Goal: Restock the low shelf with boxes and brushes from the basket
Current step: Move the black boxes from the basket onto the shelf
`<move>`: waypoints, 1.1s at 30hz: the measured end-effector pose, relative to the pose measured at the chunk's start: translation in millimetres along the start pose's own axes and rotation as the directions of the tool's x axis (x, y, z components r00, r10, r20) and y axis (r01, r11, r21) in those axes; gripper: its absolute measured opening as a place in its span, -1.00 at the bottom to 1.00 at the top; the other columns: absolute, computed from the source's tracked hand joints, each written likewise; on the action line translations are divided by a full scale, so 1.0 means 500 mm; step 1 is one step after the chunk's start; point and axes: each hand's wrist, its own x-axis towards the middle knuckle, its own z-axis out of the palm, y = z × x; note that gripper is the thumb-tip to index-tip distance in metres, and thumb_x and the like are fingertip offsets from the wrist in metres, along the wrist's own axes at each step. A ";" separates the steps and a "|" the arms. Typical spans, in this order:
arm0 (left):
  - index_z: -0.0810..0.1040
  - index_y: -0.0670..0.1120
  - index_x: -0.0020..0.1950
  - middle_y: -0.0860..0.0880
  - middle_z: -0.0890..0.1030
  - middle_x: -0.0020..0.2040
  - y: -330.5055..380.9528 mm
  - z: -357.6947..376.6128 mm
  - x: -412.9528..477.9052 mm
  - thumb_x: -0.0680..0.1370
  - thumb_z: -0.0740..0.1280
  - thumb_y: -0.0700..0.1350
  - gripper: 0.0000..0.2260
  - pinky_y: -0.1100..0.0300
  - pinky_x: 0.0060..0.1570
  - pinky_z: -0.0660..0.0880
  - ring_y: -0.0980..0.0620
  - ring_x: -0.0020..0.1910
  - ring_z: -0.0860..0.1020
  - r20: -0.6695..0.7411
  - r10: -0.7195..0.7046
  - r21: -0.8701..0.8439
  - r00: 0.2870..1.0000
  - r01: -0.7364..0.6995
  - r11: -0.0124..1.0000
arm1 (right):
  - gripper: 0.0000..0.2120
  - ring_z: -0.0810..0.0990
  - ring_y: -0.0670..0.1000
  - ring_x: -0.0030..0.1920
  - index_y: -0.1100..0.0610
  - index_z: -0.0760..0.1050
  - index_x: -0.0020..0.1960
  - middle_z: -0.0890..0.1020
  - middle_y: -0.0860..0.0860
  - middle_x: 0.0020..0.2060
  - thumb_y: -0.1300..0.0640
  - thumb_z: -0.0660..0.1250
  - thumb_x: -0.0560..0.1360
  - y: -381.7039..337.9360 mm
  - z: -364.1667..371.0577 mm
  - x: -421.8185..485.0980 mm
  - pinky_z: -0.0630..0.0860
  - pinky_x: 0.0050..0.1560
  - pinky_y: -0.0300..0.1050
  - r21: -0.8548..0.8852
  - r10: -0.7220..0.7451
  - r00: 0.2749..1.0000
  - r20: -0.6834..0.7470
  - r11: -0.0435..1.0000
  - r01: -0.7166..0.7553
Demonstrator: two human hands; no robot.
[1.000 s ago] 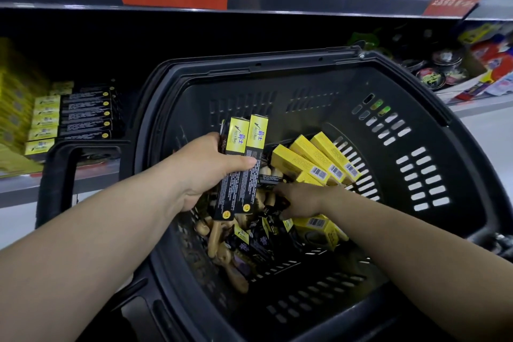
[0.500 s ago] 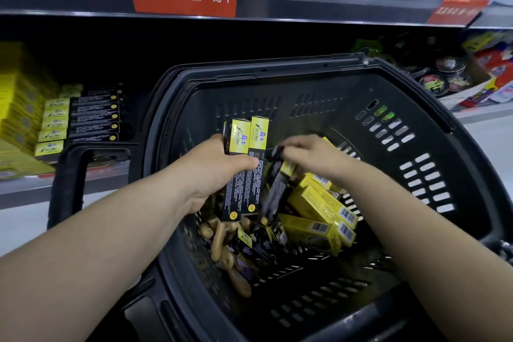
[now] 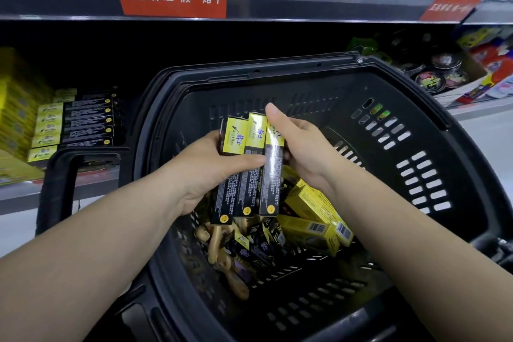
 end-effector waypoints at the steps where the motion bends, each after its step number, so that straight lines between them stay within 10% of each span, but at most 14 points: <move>1: 0.53 -0.01 0.10 -0.02 0.70 -0.04 0.000 0.000 0.000 0.19 0.57 -0.09 -0.49 0.09 0.04 0.54 0.00 -0.02 0.65 -0.017 0.002 0.008 1.000 -0.002 1.000 | -0.63 0.51 -0.14 -0.39 0.06 0.58 -0.06 0.65 -0.07 -0.31 -0.24 0.27 0.47 0.003 0.003 0.002 0.46 -0.07 -0.15 -0.020 0.006 1.000 0.000 1.000 -0.006; 7: 0.54 0.04 -0.01 0.03 0.69 -0.15 -0.005 -0.004 0.009 0.22 0.59 -0.15 -0.58 0.14 -0.17 0.53 0.06 -0.14 0.66 -0.197 0.014 0.042 0.980 -0.006 0.999 | -0.42 0.57 0.04 -0.12 0.10 0.54 0.15 0.61 0.10 -0.14 -0.33 0.11 0.43 0.031 -0.015 0.021 0.56 0.00 -0.08 0.175 -0.005 0.986 0.167 0.984 -0.025; 10: 0.53 0.05 -0.05 0.06 0.68 -0.17 -0.005 -0.002 0.010 0.23 0.59 -0.16 -0.61 0.19 -0.24 0.48 0.09 -0.17 0.64 -0.220 0.024 0.035 0.975 -0.017 0.999 | -0.56 0.57 0.08 -0.04 0.16 0.41 0.28 0.59 0.14 0.00 -0.13 0.11 0.59 0.084 -0.037 0.038 0.53 0.07 -0.01 -0.279 0.114 0.986 0.120 0.957 -0.077; 12: 0.53 0.05 -0.04 0.06 0.68 -0.16 -0.005 -0.002 0.010 0.23 0.58 -0.16 -0.61 0.20 -0.22 0.48 0.09 -0.16 0.64 -0.220 0.028 0.031 0.975 -0.022 0.999 | -0.60 0.55 0.09 0.07 0.12 0.33 0.36 0.56 0.12 0.14 -0.01 0.21 0.58 0.137 -0.049 0.042 0.50 0.12 0.01 -0.820 0.276 0.943 0.188 0.572 -0.004; 14: 0.53 0.04 -0.03 0.06 0.68 -0.15 -0.006 -0.002 0.010 0.23 0.58 -0.16 -0.60 0.23 -0.23 0.47 0.11 -0.16 0.64 -0.214 0.029 0.028 0.976 -0.024 0.999 | -0.47 0.50 0.14 0.17 0.12 0.21 0.44 0.47 0.13 0.28 0.03 0.29 0.54 0.193 -0.043 0.037 0.46 0.08 -0.07 -0.965 0.515 0.824 0.237 0.220 0.141; 22: 0.52 0.05 -0.05 0.08 0.68 -0.18 -0.007 -0.001 0.010 0.22 0.59 -0.15 -0.61 0.23 -0.23 0.46 0.13 -0.17 0.63 -0.191 0.037 0.034 0.981 -0.031 0.999 | -0.46 0.38 0.20 0.33 0.18 0.22 0.46 0.25 0.21 0.42 0.27 0.26 0.51 0.281 -0.015 0.047 0.43 0.15 -0.05 -0.946 0.447 0.850 0.279 -0.023 0.323; 28: 0.53 0.04 -0.03 0.05 0.68 -0.15 -0.002 -0.003 0.004 0.23 0.58 -0.16 -0.60 0.21 -0.23 0.49 0.09 -0.16 0.65 -0.189 0.030 0.004 0.982 -0.030 1.000 | -0.60 0.46 0.03 0.00 0.07 0.44 0.14 0.51 0.01 0.04 0.02 0.48 0.39 0.202 -0.060 0.065 0.35 -0.11 -0.15 -0.939 0.505 0.800 0.323 0.274 0.206; 33: 0.54 0.00 0.07 0.00 0.69 -0.10 0.032 -0.023 -0.014 0.15 0.60 -0.11 -0.47 0.23 -0.26 0.50 0.07 -0.15 0.66 -0.195 0.054 -0.053 0.979 -0.066 0.996 | -0.75 0.53 -0.06 -0.17 0.05 0.50 -0.05 0.61 -0.04 -0.22 -0.01 0.45 0.35 0.044 -0.101 0.022 0.47 -0.03 -0.14 -0.473 0.186 0.919 0.348 0.881 0.001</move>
